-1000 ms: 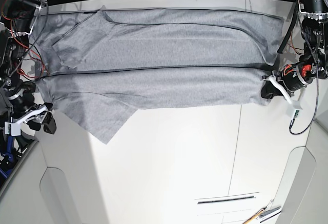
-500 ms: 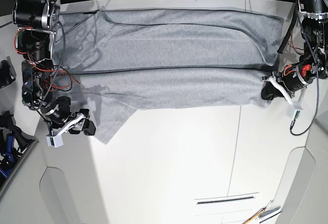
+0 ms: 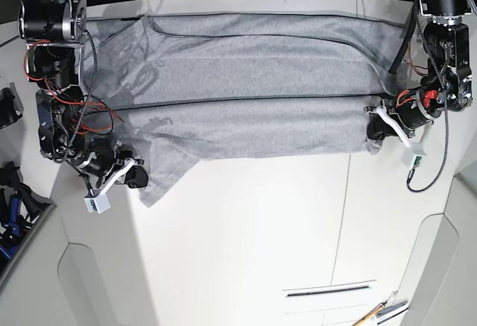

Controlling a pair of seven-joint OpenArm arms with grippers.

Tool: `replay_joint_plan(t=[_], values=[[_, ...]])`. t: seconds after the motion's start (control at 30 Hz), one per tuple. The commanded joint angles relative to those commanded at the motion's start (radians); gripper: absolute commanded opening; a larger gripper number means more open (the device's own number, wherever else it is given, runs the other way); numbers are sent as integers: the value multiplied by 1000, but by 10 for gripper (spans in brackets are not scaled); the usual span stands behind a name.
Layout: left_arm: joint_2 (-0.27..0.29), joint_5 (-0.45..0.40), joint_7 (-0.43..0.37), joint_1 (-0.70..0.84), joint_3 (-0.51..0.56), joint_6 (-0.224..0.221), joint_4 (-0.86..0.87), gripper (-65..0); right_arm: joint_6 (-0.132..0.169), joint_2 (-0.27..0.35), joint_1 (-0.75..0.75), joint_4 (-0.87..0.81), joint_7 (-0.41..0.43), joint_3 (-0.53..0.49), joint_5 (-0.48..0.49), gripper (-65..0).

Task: Fold the T-shirt properly
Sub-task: 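Fold the hem over toward the collar with both grippers, then release the hem and regrasp the folded edge with both grippers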

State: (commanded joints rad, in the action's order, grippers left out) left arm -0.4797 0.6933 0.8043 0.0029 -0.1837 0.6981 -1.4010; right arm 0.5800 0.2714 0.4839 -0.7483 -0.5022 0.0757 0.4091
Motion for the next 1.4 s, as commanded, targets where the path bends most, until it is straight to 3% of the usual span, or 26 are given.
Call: replay_joint_plan(t=[0.1,0.2,0.33,0.43,0.5,0.63,0.7,0.87,0.93,1.17,1.3,1.4], values=[[-8,23,0,0,0,0,0,-650,12,0,0,-34,-55,23,68,-650],[-48,122,5,0,0,0,-1,-650,12,0,-7,-126,-227,80,175,-650],[-103,188,68,0,0,0,-1,-650,19,9,-114,-367,-435,211,341,-650],[-120,212,105,0,0,0,-1,-650,19,32,-231,-561,-519,288,471,-650],[-131,275,153,1,0,0,-1,-650,19,40,-306,-678,-558,332,520,-650],[-171,370,267,1,-1,0,-1,-650,19,39,-478,-884,-565,422,544,-650],[-198,402,278,3,-1,0,-1,-650,19,39,-548,-947,-565,468,563,-650],[-225,555,433,3,-1,0,-2,-650,22,39,-647,-1000,-571,521,596,-650],[-227,580,468,10,-2,0,-17,-650,27,38,-678,-1000,-575,521,605,-650],[-238,581,452,186,-127,0,-181,-650,27,39,-754,-1000,-571,526,601,-650],[-217,582,449,293,-271,0,-251,-650,26,39,-754,-1000,-571,526,577,-650],[-198,582,441,337,-315,0,-257,-650,26,38,-759,-999,-572,525,574,-650]])
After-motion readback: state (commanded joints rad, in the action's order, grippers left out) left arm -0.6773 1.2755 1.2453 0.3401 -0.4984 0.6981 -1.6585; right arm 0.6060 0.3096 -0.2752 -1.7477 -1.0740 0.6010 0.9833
